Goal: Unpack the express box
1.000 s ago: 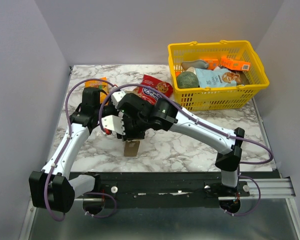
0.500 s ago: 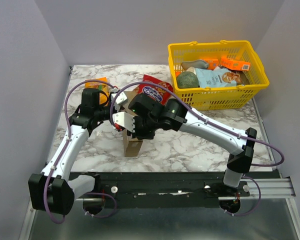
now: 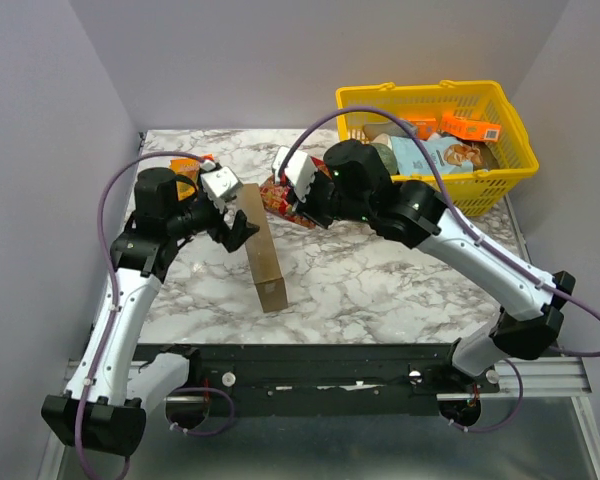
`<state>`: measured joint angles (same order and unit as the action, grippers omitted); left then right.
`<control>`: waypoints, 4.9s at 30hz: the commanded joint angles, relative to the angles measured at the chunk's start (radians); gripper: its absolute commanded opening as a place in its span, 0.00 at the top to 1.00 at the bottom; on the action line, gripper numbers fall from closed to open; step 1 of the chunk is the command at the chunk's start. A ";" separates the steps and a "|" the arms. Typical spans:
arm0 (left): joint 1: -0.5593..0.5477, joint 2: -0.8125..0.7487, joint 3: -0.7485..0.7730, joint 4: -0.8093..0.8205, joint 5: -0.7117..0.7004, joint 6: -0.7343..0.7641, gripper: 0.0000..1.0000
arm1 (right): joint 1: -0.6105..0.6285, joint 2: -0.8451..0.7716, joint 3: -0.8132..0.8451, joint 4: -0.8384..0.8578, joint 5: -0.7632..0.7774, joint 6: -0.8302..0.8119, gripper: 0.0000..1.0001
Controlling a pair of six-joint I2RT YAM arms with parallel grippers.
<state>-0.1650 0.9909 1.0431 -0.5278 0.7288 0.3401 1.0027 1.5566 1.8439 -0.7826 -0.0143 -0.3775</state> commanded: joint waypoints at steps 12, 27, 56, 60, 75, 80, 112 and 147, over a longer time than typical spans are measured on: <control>0.317 0.240 0.023 -0.172 -0.345 -0.366 0.02 | -0.096 0.209 -0.184 0.158 -0.018 -0.020 0.99; 0.205 0.626 0.129 0.008 0.026 -0.214 0.03 | 0.238 0.116 -0.311 0.146 -0.176 -0.040 0.99; 0.220 0.382 0.123 0.040 0.118 -0.486 0.01 | -0.355 0.445 0.216 0.230 -0.116 0.121 1.00; 0.220 0.432 0.149 -0.093 0.162 -0.368 0.01 | -0.351 0.540 0.291 0.183 -0.199 0.129 0.99; 0.202 0.350 -0.052 -0.090 0.299 -0.366 0.01 | -0.320 0.172 -0.228 0.153 -0.284 0.173 1.00; 0.188 0.328 -0.118 -0.119 0.297 -0.346 0.01 | -0.334 0.201 -0.177 0.184 -0.130 0.126 1.00; 0.167 0.595 0.274 -0.253 0.383 -0.254 0.01 | -0.279 0.184 -0.003 0.249 -0.059 0.212 1.00; 0.050 0.641 0.037 -0.094 0.311 -0.401 0.10 | -0.099 0.123 -0.084 0.121 0.057 0.324 1.00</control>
<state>-0.1074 1.6512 1.1404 -0.6895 1.1992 -0.0158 0.8825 1.6886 1.7901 -0.6319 -0.0517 -0.0681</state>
